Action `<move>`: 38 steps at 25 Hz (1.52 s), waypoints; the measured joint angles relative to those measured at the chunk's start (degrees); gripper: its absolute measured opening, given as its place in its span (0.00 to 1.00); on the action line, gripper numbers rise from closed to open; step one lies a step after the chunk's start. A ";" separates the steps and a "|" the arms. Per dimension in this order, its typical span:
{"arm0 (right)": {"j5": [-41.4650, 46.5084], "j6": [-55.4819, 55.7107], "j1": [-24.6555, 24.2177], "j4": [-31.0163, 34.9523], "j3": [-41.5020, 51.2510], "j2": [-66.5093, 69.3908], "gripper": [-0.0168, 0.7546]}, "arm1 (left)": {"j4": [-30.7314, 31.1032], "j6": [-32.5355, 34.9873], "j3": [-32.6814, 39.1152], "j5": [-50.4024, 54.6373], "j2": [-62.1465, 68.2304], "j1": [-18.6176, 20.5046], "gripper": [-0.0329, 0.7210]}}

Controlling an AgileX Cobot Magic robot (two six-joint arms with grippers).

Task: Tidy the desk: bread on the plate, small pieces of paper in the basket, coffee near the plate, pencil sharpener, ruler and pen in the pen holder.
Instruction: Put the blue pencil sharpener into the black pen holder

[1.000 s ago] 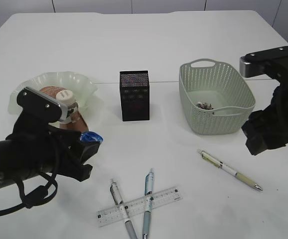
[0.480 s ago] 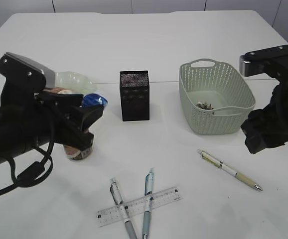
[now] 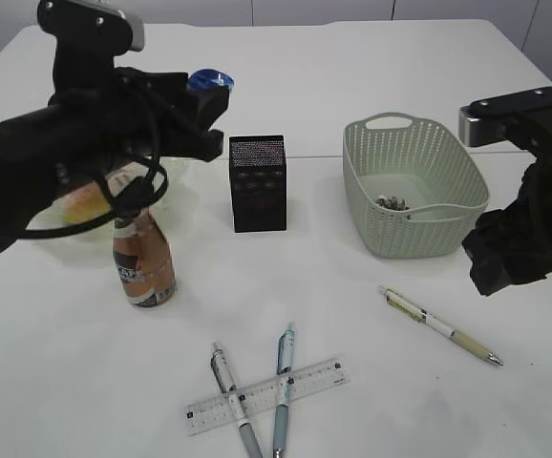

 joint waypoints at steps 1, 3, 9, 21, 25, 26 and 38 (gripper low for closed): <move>0.00 0.00 0.00 0.00 0.00 0.00 0.61 | 0.00 0.00 -1.77 0.00 1.06 0.45 0.51; 0.00 0.00 0.00 0.00 0.00 0.00 0.61 | 0.00 0.04 -5.36 0.43 3.60 1.16 0.51; 0.11 0.00 0.00 0.00 0.00 0.00 0.61 | 1.06 0.13 -14.94 4.34 10.47 2.87 0.51; 0.33 0.00 0.00 0.00 0.00 0.00 0.61 | 2.27 0.13 -20.90 6.47 18.86 2.87 0.51; 0.36 0.00 0.00 0.00 0.00 0.00 0.61 | 2.27 0.13 -20.90 6.47 20.22 2.87 0.51; 0.48 0.00 0.00 0.00 0.00 0.00 0.61 | 2.27 0.13 -20.90 6.47 20.63 2.87 0.51; 0.48 0.00 0.00 0.00 0.00 0.00 0.61 | 2.33 0.13 -21.83 6.47 21.80 2.87 0.59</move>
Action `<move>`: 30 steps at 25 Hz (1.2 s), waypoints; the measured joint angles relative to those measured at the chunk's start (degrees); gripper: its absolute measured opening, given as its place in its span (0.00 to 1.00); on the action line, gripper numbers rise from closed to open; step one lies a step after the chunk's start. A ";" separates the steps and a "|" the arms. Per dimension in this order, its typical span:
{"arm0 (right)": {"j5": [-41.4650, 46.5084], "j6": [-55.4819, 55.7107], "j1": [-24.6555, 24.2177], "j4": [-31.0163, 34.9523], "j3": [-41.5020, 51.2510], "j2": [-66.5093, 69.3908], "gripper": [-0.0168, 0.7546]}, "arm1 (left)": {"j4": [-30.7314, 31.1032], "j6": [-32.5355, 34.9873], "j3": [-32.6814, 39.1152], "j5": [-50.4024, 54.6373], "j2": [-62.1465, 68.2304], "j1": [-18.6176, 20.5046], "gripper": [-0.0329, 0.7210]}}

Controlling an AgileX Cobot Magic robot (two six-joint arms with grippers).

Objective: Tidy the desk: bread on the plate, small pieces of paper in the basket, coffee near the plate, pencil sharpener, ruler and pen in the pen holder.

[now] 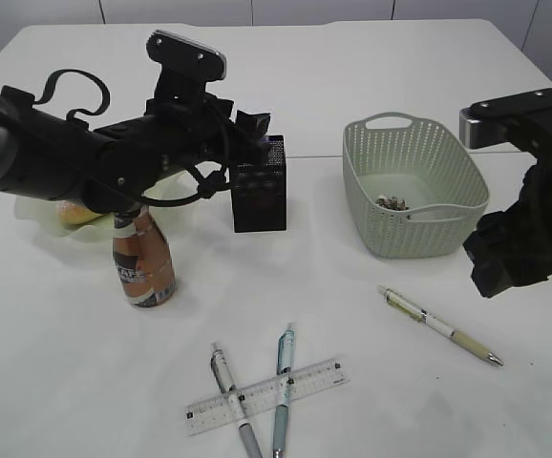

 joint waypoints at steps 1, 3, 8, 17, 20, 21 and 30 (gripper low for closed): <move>0.00 0.00 0.00 0.00 0.00 0.00 0.61 | 0.15 0.00 0.00 0.00 0.00 0.00 0.62; 0.00 0.00 0.00 0.00 0.00 0.00 0.61 | 0.21 0.00 0.00 0.00 0.00 0.00 0.67; 0.00 0.00 0.00 0.00 0.00 0.00 0.61 | 0.43 0.00 0.00 0.00 0.00 0.00 0.69; 0.00 0.00 0.00 0.00 0.00 0.00 0.61 | 0.48 0.00 0.00 9.73 -6.32 0.00 0.69; 0.00 0.00 0.00 0.00 0.00 0.00 0.62 | 0.48 0.00 0.00 13.67 -10.72 0.00 0.66; 0.00 0.00 0.00 0.00 0.00 0.00 0.62 | 0.48 0.00 0.00 14.99 -12.26 0.00 0.65; 0.00 0.00 0.00 0.00 0.00 0.00 0.61 | 0.48 0.00 0.00 49.80 -30.62 1.76 0.62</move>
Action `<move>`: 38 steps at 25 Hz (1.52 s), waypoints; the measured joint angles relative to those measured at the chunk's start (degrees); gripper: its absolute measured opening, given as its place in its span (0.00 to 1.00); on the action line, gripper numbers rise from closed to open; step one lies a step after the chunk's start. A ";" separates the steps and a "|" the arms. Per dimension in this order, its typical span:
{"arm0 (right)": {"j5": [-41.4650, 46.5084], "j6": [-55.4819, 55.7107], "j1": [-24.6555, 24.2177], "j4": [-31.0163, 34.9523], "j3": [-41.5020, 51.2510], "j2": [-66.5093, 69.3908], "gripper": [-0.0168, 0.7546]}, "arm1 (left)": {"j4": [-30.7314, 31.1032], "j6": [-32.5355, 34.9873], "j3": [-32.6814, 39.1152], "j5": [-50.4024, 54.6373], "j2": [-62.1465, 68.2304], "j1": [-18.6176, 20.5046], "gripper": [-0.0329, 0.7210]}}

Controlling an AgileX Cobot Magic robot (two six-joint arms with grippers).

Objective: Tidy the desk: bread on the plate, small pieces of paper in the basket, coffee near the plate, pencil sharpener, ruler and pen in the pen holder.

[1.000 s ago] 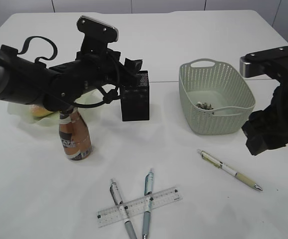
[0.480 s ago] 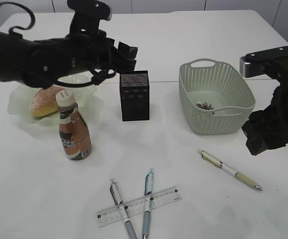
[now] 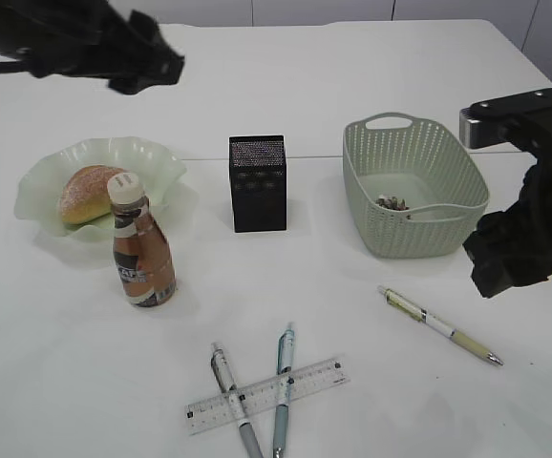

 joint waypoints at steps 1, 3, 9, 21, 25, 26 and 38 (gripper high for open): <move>0.00 0.00 0.00 0.00 0.00 0.00 0.61 | 0.00 0.00 0.00 4.67 -1.69 0.84 0.62; 0.00 0.00 0.00 0.00 0.00 0.00 0.61 | 0.00 0.00 0.00 15.34 -4.53 2.69 0.62; 0.50 -0.90 0.00 0.00 0.00 0.00 0.62 | -0.65 0.00 0.28 37.76 -10.82 10.18 0.62; 0.72 -14.61 4.26 4.24 0.00 0.00 0.61 | -7.96 -1.25 20.47 38.37 -22.89 22.99 0.62; -1.77 -20.63 9.95 4.43 0.00 0.00 0.61 | -8.73 -4.30 23.44 38.49 -24.36 22.99 0.62; -2.90 -22.73 11.26 4.68 0.00 0.00 0.61 | -9.15 -4.82 23.54 39.00 -24.46 22.99 0.62; -11.91 -47.88 21.20 12.30 -5.07 9.10 0.61 | -10.04 -5.23 23.54 37.73 -24.58 22.99 0.62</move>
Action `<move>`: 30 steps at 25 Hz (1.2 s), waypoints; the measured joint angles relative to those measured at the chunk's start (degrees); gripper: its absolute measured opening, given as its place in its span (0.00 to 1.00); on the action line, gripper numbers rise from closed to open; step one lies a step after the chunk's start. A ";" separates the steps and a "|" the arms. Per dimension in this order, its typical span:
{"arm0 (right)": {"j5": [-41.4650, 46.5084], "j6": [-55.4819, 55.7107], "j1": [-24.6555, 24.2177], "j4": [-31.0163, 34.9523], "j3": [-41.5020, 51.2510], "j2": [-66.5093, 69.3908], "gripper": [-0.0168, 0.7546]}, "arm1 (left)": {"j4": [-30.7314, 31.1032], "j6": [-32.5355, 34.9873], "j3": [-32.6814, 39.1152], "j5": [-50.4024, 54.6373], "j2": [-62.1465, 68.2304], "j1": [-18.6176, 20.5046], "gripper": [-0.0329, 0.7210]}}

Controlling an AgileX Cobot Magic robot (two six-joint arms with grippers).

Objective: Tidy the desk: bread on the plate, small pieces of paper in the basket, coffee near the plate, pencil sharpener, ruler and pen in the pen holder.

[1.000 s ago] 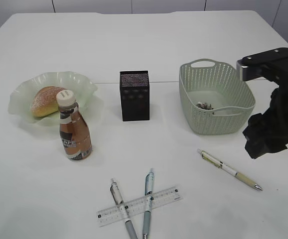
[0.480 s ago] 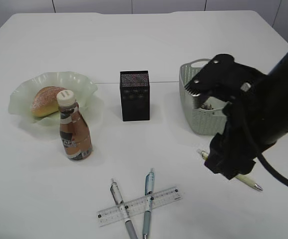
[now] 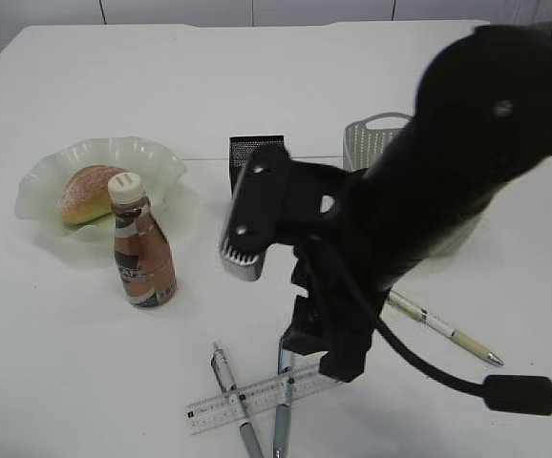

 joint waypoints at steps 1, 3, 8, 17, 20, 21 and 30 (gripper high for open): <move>0.97 -2.19 0.72 0.13 -1.56 1.78 0.61 | 0.00 0.00 0.00 -0.15 0.00 0.00 0.62; 3.12 -5.62 1.71 0.13 -4.72 5.54 0.61 | 0.00 0.00 0.00 -0.93 0.00 0.00 0.62; 9.20 -11.38 2.68 1.10 -12.45 14.19 0.61 | 0.10 0.00 0.00 -1.72 -0.11 0.00 0.62; 10.12 -19.37 6.73 6.27 -15.47 21.20 0.61 | 0.10 0.00 0.00 -2.61 -0.11 0.00 0.62; 8.47 -19.59 8.21 6.40 -15.57 23.21 0.62 | 0.10 0.00 0.00 -2.61 -0.11 0.00 0.62; 8.05 -19.63 8.69 6.40 -15.56 23.79 0.62 | 0.10 0.00 0.00 -2.61 -0.11 0.00 0.62; 6.25 -18.60 9.23 5.88 -19.26 29.43 0.61 | 0.10 0.00 0.00 -2.74 -0.11 0.00 0.62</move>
